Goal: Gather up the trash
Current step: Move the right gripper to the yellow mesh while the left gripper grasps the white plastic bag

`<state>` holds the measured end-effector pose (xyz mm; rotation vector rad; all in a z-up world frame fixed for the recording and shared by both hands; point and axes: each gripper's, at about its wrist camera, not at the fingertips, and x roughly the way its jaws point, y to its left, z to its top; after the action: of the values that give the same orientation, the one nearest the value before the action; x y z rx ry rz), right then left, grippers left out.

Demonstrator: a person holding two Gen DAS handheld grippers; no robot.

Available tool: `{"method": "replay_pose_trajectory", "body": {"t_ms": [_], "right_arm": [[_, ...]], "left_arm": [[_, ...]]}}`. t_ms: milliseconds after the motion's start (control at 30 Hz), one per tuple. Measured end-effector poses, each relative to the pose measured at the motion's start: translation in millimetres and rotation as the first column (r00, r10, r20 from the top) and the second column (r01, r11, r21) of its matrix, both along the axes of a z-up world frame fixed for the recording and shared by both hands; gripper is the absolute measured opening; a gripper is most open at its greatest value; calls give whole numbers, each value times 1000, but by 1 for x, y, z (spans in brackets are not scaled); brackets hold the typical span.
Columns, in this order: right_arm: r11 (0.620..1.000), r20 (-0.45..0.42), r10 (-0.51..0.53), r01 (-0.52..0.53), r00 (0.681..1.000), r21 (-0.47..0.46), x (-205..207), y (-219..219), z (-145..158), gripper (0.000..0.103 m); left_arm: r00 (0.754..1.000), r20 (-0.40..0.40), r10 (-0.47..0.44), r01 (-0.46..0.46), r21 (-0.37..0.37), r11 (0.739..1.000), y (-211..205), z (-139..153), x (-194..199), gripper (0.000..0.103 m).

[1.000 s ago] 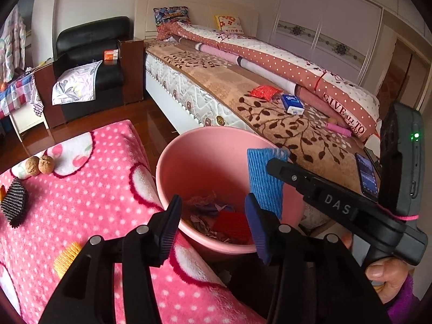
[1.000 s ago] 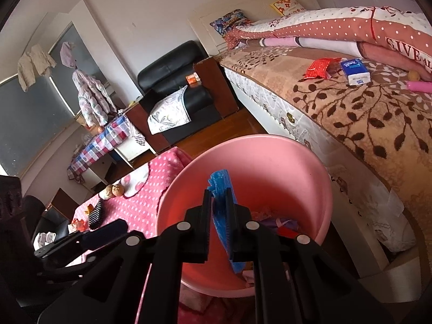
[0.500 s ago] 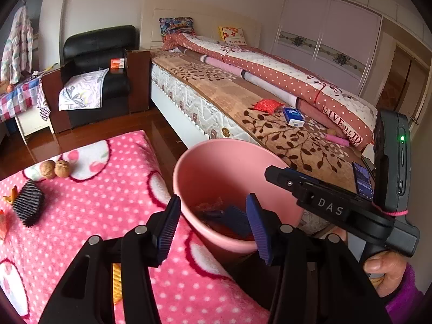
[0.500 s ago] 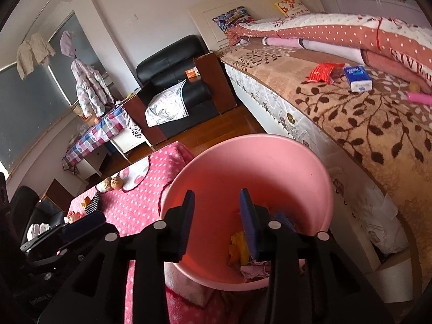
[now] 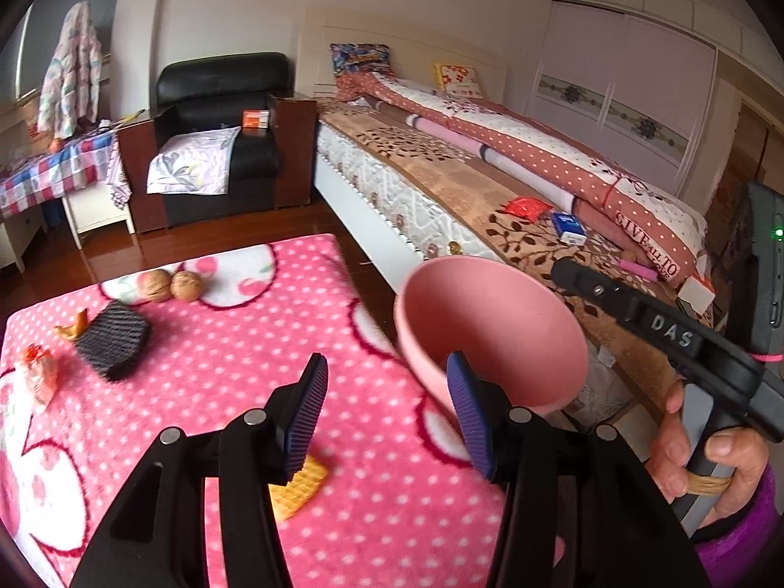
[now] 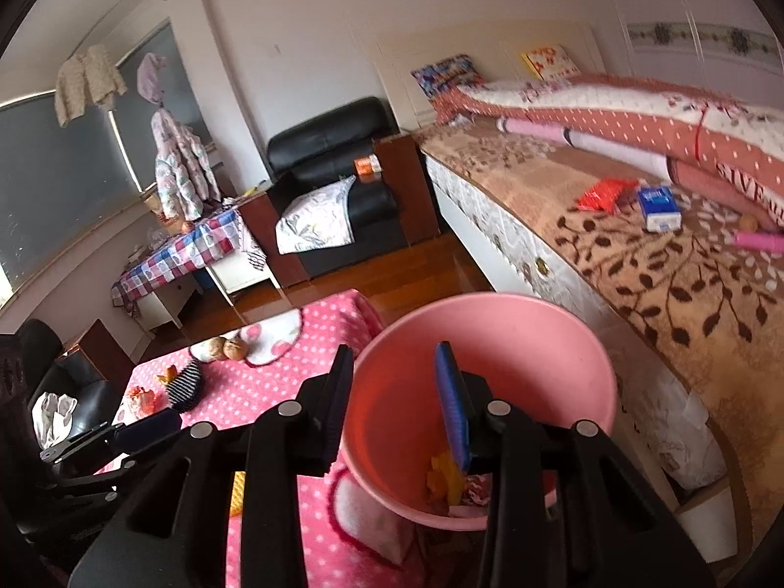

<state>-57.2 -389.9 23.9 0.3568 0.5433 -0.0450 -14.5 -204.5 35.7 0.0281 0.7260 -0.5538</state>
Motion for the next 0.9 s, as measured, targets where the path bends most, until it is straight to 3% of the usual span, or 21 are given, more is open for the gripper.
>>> {"method": "replay_pose_trajectory", "body": {"t_ms": [300, 900], "right_arm": [[996, 33, 82, -83, 996, 31, 1, 39, 3, 35], [960, -44, 269, -265, 962, 92, 15, 105, -32, 35]], "left_arm": [[996, 1, 85, -85, 2, 996, 52, -5, -6, 50], [969, -20, 245, -245, -10, 969, 139, -22, -3, 50]]}}
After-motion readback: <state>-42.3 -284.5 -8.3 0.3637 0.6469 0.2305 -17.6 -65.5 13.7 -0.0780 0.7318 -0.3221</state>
